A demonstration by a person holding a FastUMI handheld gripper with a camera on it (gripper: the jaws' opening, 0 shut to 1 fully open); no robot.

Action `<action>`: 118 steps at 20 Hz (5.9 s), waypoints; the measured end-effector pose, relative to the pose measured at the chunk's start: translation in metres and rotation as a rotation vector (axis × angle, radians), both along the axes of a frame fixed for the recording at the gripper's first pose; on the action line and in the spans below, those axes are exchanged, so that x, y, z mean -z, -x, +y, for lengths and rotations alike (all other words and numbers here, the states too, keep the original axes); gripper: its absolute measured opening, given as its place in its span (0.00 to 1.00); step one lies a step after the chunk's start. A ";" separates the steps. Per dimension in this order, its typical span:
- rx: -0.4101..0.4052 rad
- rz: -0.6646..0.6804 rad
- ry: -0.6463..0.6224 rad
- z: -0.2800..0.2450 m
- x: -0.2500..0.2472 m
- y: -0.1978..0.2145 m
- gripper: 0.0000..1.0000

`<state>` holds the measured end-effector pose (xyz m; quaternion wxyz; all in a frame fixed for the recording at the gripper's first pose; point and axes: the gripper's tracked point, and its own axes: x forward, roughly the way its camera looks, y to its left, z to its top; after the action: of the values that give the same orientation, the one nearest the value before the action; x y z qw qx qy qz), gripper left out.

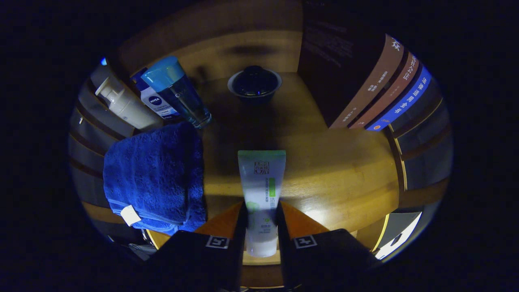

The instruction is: Pull open the drawer, take out the items inside it, and place them on the countertop above the cabinet.

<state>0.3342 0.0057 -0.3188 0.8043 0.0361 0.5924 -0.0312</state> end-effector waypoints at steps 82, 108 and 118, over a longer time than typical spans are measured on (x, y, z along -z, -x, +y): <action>-0.078 -1.032 0.087 0.010 0.057 0.112 1.00; -0.029 -1.161 0.019 0.005 -0.189 0.251 0.99; -0.116 -1.205 -0.021 0.020 -0.266 0.325 0.99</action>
<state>0.0091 0.0256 -0.0523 0.9982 0.0230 0.0337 0.0446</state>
